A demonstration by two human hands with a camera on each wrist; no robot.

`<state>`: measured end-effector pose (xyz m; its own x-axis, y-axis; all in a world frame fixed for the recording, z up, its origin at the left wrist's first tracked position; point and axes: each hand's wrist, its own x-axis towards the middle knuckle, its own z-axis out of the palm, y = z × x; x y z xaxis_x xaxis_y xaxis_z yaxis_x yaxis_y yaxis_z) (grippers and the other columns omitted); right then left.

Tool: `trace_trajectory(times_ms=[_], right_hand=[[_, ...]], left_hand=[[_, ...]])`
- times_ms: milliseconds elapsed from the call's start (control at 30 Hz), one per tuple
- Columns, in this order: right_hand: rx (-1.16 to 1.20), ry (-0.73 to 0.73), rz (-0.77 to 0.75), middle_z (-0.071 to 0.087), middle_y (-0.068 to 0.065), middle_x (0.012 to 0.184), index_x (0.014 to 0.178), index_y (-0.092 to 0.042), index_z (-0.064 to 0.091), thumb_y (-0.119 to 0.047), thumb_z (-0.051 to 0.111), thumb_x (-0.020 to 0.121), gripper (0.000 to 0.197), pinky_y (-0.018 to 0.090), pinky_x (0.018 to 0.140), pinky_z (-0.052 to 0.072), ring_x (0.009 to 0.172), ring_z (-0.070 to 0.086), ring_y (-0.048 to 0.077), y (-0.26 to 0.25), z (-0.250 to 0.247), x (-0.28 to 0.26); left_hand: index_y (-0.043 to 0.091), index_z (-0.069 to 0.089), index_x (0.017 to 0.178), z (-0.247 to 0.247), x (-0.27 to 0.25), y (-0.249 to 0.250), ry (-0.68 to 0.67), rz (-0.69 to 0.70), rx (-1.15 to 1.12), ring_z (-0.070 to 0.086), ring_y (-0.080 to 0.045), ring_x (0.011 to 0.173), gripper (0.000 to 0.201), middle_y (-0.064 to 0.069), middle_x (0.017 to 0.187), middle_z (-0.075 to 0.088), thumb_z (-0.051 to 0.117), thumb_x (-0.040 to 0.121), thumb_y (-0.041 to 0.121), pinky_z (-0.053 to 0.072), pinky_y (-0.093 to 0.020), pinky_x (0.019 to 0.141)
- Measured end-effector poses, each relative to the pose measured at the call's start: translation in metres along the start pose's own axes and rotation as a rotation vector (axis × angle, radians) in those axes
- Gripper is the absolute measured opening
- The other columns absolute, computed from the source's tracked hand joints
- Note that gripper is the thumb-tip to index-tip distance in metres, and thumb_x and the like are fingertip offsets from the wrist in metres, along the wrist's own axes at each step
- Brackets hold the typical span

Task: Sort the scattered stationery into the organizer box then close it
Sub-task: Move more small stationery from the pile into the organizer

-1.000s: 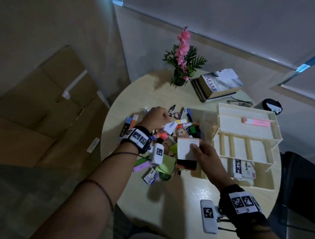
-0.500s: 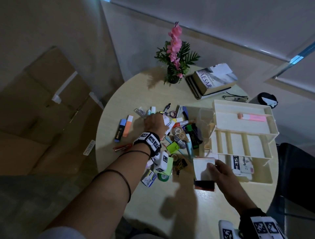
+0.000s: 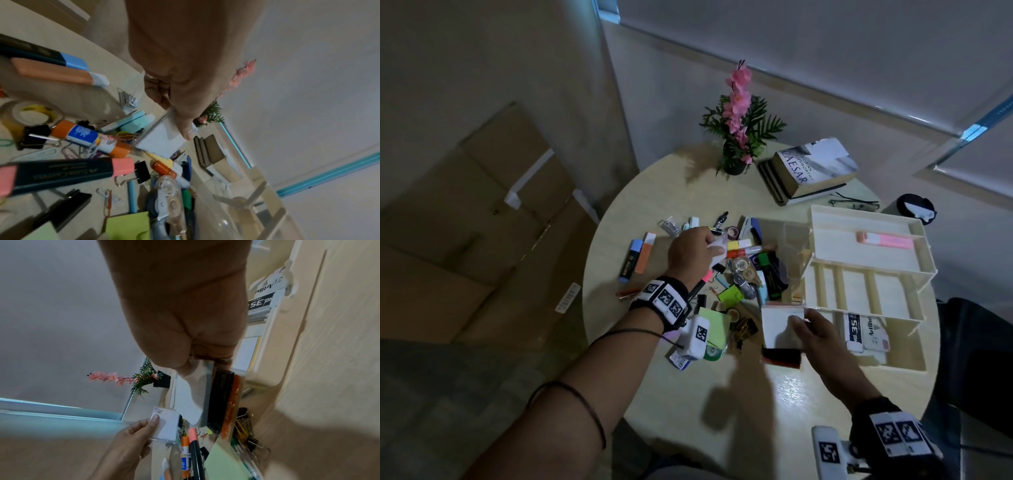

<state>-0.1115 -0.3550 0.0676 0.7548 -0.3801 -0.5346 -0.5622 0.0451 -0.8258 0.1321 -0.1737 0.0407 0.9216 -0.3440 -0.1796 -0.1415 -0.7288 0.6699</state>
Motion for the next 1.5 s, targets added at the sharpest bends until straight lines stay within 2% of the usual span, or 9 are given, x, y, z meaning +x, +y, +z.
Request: trace_trajectory(times_ms=[100,167,300,433,733,933,1067,1300,1500], right_hand=[[0.079,0.055,-0.011,0.075,0.013,0.113,0.125,-0.012,0.066,-0.023,0.052,0.11,0.024,0.038,0.083,0.06,0.106,0.072,0.031,0.003,-0.003,0.005],[0.13,0.08,-0.024,0.076,0.014,0.11,0.122,-0.007,0.066,-0.021,0.052,0.109,0.024,0.043,0.084,0.059,0.103,0.071,0.034,0.006,-0.006,0.009],[0.123,0.049,-0.078,0.077,0.01,0.103,0.114,-0.005,0.065,-0.023,0.049,0.111,0.025,0.04,0.079,0.058,0.096,0.072,0.031,0.008,-0.018,0.005],[0.182,-0.034,-0.044,0.077,0.011,0.119,0.124,-0.008,0.069,-0.024,0.042,0.113,0.033,0.032,0.083,0.056,0.109,0.073,0.027,0.012,-0.031,-0.008],[0.167,-0.147,0.022,0.079,0.008,0.113,0.122,-0.007,0.07,-0.021,0.055,0.108,0.025,0.036,0.088,0.057,0.103,0.075,0.026,0.048,-0.08,-0.01],[0.145,-0.012,0.121,0.07,0.012,0.087,0.102,0.004,0.065,-0.013,0.049,0.108,0.024,0.02,0.059,0.052,0.079,0.065,0.027,0.052,-0.102,0.023],[0.132,-0.081,0.252,0.066,0.013,0.094,0.103,-0.006,0.062,-0.012,0.052,0.106,0.012,0.039,0.077,0.059,0.085,0.065,0.03,0.05,-0.099,0.055],[0.148,0.05,0.198,0.067,0.029,0.102,0.113,0.008,0.059,-0.009,0.053,0.106,0.019,0.029,0.047,0.053,0.07,0.07,0.028,0.058,-0.074,0.084],[0.116,0.211,0.181,0.077,0.021,0.086,0.083,-0.002,0.072,-0.016,0.073,0.088,0.015,0.061,0.064,0.063,0.073,0.077,0.035,0.084,-0.064,0.107]], left_hand=[[0.02,0.072,0.088,-0.003,-0.021,0.011,-0.03,-0.043,-0.198,0.071,-0.021,0.074,0.017,0.004,0.079,0.072,0.079,0.09,0.035,0.057,-0.034,0.067],[0.016,0.075,0.094,-0.003,-0.042,0.024,-0.154,-0.093,-0.458,0.071,-0.024,0.065,0.015,-0.004,0.081,0.075,0.079,0.092,0.031,0.063,-0.04,0.066],[0.005,0.074,0.107,0.016,-0.091,0.051,-0.458,-0.17,-0.677,0.071,-0.012,0.068,0.016,-0.01,0.096,0.077,0.077,0.094,0.012,0.061,-0.026,0.061],[0.002,0.077,0.106,0.06,-0.122,0.056,-0.413,-0.141,-0.538,0.076,-0.023,0.07,0.023,-0.013,0.088,0.08,0.082,0.09,0.018,0.066,-0.039,0.067],[0.02,0.066,0.073,0.114,-0.165,0.105,-0.373,-0.035,-0.13,0.06,-0.001,0.052,0.028,0.01,0.057,0.061,0.075,0.095,0.035,0.041,-0.019,0.052],[0.017,0.07,0.105,0.125,-0.169,0.12,-0.217,0.015,0.167,0.068,-0.024,0.092,0.02,-0.004,0.104,0.071,0.067,0.099,0.035,0.052,-0.032,0.07],[0.022,0.064,0.117,0.135,-0.172,0.122,-0.128,-0.066,0.203,0.067,-0.024,0.102,0.027,-0.002,0.111,0.07,0.069,0.095,0.007,0.042,-0.028,0.073],[0.019,0.065,0.121,0.148,-0.171,0.118,-0.105,-0.12,0.168,0.069,-0.025,0.105,0.029,-0.007,0.113,0.074,0.068,0.096,0.004,0.056,-0.034,0.083],[0.019,0.066,0.121,0.157,-0.174,0.111,-0.056,-0.135,0.149,0.069,-0.024,0.104,0.027,-0.007,0.112,0.075,0.07,0.096,0.008,0.058,-0.038,0.086]])
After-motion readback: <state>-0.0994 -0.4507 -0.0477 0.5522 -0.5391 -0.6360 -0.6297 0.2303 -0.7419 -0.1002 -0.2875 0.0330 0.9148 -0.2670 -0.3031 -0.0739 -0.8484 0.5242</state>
